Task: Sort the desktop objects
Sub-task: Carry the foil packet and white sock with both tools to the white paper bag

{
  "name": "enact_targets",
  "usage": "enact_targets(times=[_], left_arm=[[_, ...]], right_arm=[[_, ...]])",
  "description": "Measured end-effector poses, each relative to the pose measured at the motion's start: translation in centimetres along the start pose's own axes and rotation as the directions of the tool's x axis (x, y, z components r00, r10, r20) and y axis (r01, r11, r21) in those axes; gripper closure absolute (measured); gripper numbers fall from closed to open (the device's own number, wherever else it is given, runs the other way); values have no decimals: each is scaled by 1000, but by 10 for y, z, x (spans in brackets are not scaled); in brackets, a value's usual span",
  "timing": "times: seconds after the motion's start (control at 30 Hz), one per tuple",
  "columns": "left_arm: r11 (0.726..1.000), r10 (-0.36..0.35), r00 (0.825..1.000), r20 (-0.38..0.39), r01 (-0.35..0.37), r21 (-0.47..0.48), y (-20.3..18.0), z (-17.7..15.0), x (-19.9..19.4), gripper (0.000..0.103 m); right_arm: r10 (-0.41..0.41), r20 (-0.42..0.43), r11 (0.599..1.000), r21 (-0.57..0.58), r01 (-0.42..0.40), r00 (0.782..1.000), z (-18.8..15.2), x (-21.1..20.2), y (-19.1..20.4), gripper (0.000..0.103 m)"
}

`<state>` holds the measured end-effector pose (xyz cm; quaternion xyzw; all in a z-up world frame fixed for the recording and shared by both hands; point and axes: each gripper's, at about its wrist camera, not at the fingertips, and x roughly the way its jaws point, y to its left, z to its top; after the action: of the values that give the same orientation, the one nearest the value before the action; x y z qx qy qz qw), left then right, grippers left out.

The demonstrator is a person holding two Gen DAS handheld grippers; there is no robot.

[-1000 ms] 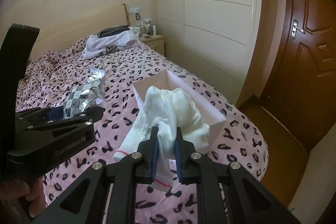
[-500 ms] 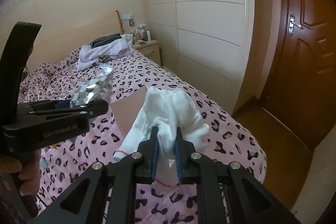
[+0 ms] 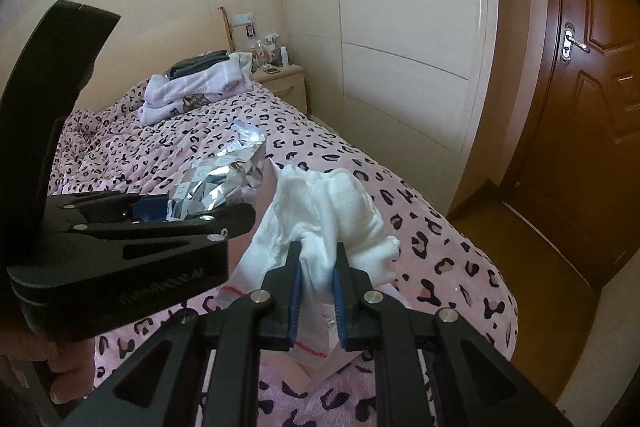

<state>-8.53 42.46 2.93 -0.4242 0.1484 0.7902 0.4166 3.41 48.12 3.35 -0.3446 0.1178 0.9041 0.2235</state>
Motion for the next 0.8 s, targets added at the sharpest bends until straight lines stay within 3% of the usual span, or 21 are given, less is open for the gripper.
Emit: enact_targets(times=[0.8], left_arm=[[1000, -11, 998, -55, 10, -3, 6, -7, 30, 54]], right_arm=[[-4, -63, 1000, -19, 2, 998, -11, 36, -1, 89]])
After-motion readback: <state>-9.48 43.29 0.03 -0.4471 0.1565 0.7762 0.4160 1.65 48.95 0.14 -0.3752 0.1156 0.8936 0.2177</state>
